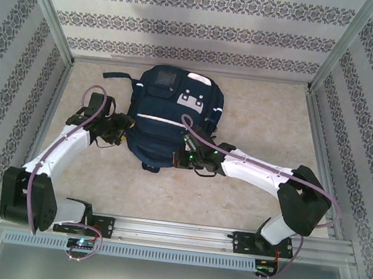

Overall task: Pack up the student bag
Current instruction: Zip the student bag at the center of the table.

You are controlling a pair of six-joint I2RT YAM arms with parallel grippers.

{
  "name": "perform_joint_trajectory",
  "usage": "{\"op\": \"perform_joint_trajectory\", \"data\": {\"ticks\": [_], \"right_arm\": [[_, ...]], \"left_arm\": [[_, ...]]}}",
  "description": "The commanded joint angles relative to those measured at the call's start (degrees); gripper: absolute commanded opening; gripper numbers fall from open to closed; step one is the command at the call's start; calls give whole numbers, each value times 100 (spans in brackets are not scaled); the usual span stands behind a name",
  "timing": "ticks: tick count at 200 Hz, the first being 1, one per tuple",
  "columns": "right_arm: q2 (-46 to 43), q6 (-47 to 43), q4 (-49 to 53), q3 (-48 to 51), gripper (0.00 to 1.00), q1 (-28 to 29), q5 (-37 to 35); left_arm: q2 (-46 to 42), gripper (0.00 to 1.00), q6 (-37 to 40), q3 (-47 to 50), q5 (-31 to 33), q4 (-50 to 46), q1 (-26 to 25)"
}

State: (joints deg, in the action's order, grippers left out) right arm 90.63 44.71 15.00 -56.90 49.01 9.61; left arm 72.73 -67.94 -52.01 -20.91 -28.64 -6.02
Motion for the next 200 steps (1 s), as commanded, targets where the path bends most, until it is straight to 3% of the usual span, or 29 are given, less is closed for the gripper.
{"op": "perform_joint_trajectory", "data": {"ticks": [1, 54, 133, 165, 200], "right_arm": [[149, 307, -151, -178, 0, 125, -69], [81, 500, -653, -24, 0, 152, 104], [-25, 498, -717, 84, 0, 179, 24], [-1, 438, -710, 125, 0, 174, -90], [59, 293, -563, 178, 0, 171, -478]], "left_arm": [[-259, 58, 31, -108, 40, -350, -311], [183, 62, -179, -222, 310, -167, -1404], [1065, 57, -634, -516, 566, 108, -2065], [1403, 46, -655, -634, 557, 140, -2077], [1608, 11, -678, -696, 524, 208, -2079]]}}
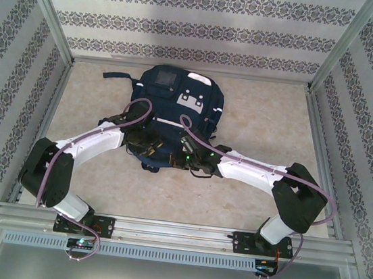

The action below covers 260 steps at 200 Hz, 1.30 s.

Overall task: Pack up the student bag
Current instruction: Zip the student bag at the center of the table.

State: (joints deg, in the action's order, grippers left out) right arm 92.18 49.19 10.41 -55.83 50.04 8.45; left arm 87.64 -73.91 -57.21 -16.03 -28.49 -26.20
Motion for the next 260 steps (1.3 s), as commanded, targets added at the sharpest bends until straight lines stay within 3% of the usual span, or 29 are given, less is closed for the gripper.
{"op": "perform_joint_trajectory", "data": {"ticks": [1, 13, 99, 196, 260], "right_arm": [[-96, -155, -102, 72, 0, 68, -379], [-70, -186, -67, 116, 0, 54, -527], [-359, -602, 119, 491, 0, -101, -1814], [-231, -744, -168, 762, 0, -824, -1642], [187, -735, -393, 650, 0, -1723, -1212]], "left_arm": [[120, 11, -81, -176, 33, 194, -62], [122, 0, -87, -216, 34, 178, -61], [-270, 0, -97, -560, 206, -306, -52], [-801, 0, 19, -430, 178, -481, 218], [-949, 0, 18, -232, 74, -390, 317]]}}
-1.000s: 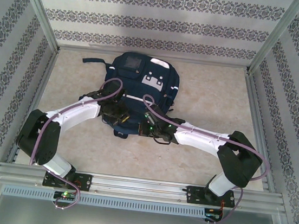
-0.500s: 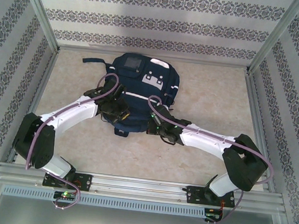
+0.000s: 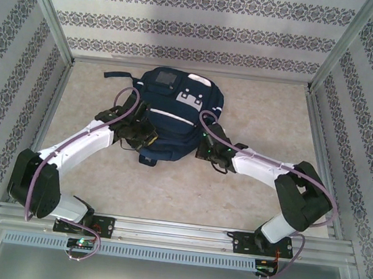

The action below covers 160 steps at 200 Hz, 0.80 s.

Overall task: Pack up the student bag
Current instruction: Zip the student bag at the center of the table, then move the student bag to the center of the table.

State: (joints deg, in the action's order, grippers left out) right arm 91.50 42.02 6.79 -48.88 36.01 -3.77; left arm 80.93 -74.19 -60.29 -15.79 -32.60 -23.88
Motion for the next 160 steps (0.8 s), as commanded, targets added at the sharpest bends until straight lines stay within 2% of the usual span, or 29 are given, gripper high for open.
{"op": "perform_joint_trajectory", "data": {"ticks": [1, 27, 33, 35, 37, 43, 55, 65, 88, 108, 132, 139, 160], "right_arm": [[263, -18, -34, -52, 0, -335, 13], [423, -125, 42, -294, 0, -496, 280], [398, -176, 74, -339, 12, -492, 330], [388, -185, 84, -340, 13, -486, 336], [351, -212, 96, -342, 22, -475, 333], [237, -256, 123, -307, 33, -411, 280], [-86, -333, 274, -209, 46, -275, 15], [-346, -335, 535, -145, 53, -198, -285], [-1120, -196, 1348, -16, 57, -233, -1063], [-1926, -59, 1896, 143, 65, -341, -1662], [-2872, -28, 2083, 388, 68, -564, -1733], [-3102, -20, 2128, 433, 72, -643, -1706], [-3668, -103, 2142, 550, 73, -843, -1574]], "left_arm": [[-278, 0, 41, 86, 50, 28, 81], [-237, 0, 23, 157, -3, 122, 78], [-223, 0, 17, 166, -28, 167, 72], [-217, 0, 16, 162, -42, 186, 62], [-206, 0, 18, 161, -50, 204, 60], [-185, 0, 51, 135, -49, 231, 21], [-148, 0, 94, 58, 45, 208, -95], [-122, 0, 85, 64, 109, 284, -234], [83, 0, -3, 69, -23, 496, -610], [116, 0, -104, 180, 4, 598, -997], [-129, 0, -395, 537, 207, 859, -1479], [-197, 0, -416, 590, 246, 827, -1602], [-419, 0, -481, 707, 409, 635, -1988]]}}
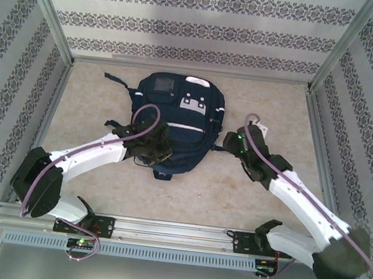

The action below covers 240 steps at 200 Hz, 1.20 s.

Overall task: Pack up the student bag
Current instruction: Move the student bag to the center of the table, then reset both arms

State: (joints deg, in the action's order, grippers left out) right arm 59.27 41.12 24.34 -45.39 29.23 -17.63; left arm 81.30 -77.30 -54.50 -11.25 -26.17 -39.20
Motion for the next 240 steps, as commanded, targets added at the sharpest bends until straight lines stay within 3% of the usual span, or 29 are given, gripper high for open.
{"op": "perform_joint_trajectory", "data": {"ticks": [1, 31, 69, 87, 106, 113, 118, 122, 142, 153, 160, 185, 196, 214, 230, 240], "right_arm": [[-465, -24, 387, 203, 73, -178, -180], [-761, -113, 475, 245, 73, -472, 83], [-853, -83, 395, 346, 72, -646, 355], [-937, -148, 215, 423, 72, -675, 501], [-1058, -192, 150, 443, 76, -687, 499], [-1106, -197, 144, 434, 82, -690, 484], [-1146, -201, 147, 426, 95, -691, 482], [-1180, -201, 142, 425, 98, -691, 473], [-1380, -376, -2, 438, 98, -691, 506], [-1528, -458, -66, 426, 98, -686, 452], [-1670, -485, -139, 442, 98, -682, 379], [-2067, -33, -117, 467, 98, -690, -526], [-2144, -281, -81, 412, 98, -691, -891], [-2116, -927, -279, 375, 98, -691, -1092], [-1964, -810, -448, 325, 98, -705, -1233], [-1829, -907, -677, 339, 98, -753, -1188]], "left_arm": [[-470, 0, -176, 139, -36, -5, -470], [-688, 0, -495, 478, 44, 157, -893], [-624, 12, -514, 474, 146, 232, -1166], [-577, 33, -561, 562, 149, 560, -1250], [-458, 46, -428, 457, 127, 550, -1318], [-464, 50, -341, 414, 138, 431, -1323], [-522, 54, -269, 410, 166, 365, -1318], [-595, 58, -177, 425, 187, 357, -1318], [-1111, 73, 530, 468, 334, 251, -1301], [-1437, 99, 1229, 363, 401, 107, -1292], [-1585, 100, 1698, 194, 524, -220, -1292], [-1960, 100, 3152, -261, 1295, -1299, -1292], [-2144, 100, 3896, -269, 1731, -1432, -1283], [-2287, 100, 4541, -331, 3227, -1675, -1275], [-2385, 99, 5261, -129, 4863, -1056, -1247], [-2495, 100, 5869, 72, 5202, -339, -1018]]}}
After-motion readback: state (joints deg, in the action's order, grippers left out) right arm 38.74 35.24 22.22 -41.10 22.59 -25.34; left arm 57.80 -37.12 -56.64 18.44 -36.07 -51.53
